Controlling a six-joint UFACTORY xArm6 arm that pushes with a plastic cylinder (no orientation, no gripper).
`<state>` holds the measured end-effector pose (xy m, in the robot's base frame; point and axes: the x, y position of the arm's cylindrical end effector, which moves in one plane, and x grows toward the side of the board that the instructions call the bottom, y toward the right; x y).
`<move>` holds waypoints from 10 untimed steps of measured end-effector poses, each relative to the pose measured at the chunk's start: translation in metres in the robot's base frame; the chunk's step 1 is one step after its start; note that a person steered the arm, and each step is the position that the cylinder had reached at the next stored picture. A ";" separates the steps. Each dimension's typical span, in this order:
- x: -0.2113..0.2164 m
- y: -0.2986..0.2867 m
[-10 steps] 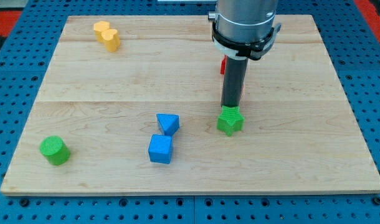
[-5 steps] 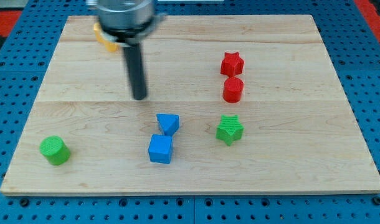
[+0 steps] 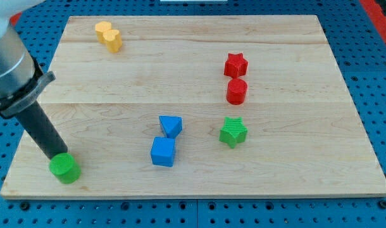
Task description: Move green circle towards blue cube
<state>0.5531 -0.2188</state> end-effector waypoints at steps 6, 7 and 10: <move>0.037 0.044; 0.052 0.032; 0.039 0.159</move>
